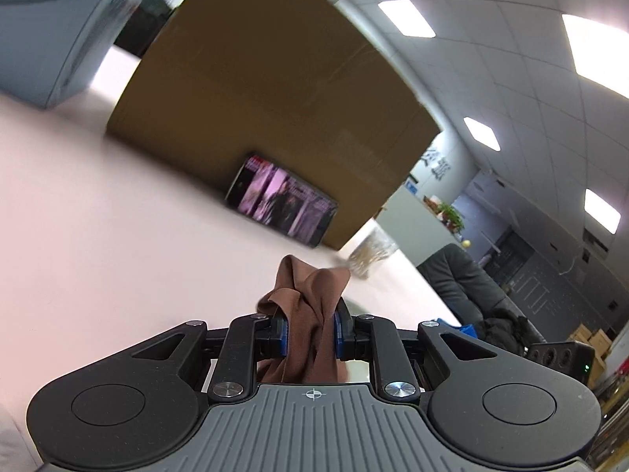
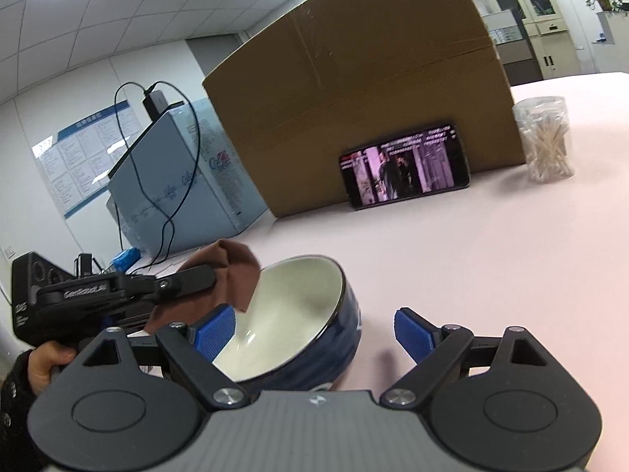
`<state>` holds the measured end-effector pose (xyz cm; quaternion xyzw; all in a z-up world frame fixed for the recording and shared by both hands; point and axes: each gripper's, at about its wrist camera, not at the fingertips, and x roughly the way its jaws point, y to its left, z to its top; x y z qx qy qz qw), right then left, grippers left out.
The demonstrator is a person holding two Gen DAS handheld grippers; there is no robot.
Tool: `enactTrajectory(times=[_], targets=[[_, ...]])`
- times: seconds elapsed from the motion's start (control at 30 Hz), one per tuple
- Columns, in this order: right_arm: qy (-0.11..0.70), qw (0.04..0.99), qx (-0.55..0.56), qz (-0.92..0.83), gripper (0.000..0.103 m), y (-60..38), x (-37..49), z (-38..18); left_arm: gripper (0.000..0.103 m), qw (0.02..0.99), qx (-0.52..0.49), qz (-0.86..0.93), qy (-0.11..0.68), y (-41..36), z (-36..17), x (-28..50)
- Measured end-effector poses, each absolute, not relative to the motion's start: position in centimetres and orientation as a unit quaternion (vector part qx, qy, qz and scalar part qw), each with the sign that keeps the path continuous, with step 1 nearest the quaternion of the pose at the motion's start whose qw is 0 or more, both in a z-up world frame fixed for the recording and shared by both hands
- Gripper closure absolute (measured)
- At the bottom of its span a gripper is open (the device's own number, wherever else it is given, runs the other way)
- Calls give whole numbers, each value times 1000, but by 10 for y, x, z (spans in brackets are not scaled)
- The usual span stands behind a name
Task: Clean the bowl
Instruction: 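Lift the brown cloth off the table with the left gripper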
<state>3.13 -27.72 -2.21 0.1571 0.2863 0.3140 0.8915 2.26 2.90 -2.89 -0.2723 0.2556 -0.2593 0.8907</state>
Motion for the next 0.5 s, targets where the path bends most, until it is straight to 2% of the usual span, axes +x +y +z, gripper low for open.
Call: enactTrajectory(times=[0.13, 0.5], targets=[[307, 886, 154, 312, 8, -277, 33, -25, 84, 896, -253, -259, 257, 23, -28, 18], [302, 901, 121, 286, 8, -272, 25, -22, 84, 910, -223, -255, 239, 22, -21, 4]])
